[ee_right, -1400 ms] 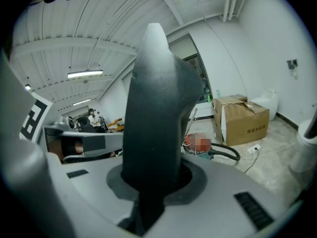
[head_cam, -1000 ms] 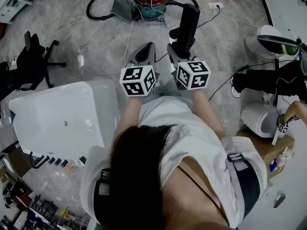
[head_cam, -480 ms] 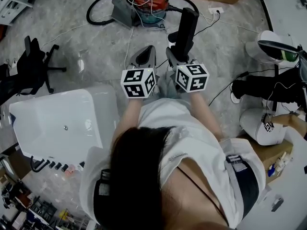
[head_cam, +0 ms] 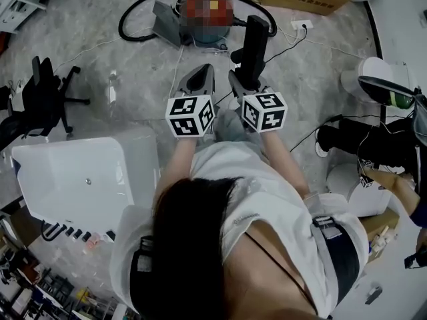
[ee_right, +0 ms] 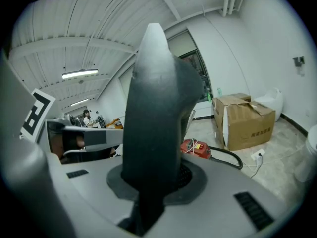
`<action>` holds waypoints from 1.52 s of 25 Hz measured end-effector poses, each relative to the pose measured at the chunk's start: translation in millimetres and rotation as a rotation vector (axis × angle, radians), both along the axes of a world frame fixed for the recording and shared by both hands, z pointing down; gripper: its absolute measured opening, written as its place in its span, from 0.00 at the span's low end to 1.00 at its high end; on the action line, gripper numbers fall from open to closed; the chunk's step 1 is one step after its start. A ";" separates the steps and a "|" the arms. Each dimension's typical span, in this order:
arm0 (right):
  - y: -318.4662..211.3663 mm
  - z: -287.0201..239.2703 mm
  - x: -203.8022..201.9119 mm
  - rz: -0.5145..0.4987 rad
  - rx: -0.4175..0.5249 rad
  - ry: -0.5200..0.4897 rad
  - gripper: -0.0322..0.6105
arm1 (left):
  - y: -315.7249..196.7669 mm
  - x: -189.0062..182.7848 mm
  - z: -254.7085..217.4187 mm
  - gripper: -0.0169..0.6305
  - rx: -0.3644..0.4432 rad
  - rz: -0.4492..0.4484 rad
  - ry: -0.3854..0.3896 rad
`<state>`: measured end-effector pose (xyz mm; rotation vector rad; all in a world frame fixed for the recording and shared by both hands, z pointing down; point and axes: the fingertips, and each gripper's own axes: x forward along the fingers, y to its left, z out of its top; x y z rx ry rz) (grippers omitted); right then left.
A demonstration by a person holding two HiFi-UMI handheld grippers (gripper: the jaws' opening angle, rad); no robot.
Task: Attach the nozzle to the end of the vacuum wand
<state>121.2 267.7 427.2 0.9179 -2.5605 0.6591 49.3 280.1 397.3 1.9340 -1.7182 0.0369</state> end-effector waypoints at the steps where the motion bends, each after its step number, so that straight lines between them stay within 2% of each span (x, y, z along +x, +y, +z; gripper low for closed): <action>1: -7.4 -0.3 0.1 -0.005 0.000 -0.001 0.16 | -7.2 1.3 0.1 0.03 -0.002 -0.001 0.000; 8: -47.4 -2.1 5.2 -0.050 0.010 0.013 0.16 | -46.8 11.0 2.6 0.03 -0.021 -0.020 -0.002; 21: -111.3 5.9 29.9 -0.112 -0.031 -0.007 0.16 | -109.4 36.1 5.7 0.03 -0.037 -0.090 0.000; 38: -144.1 11.3 49.9 -0.107 -0.048 -0.027 0.16 | -127.9 37.4 6.3 0.03 -0.050 -0.153 -0.015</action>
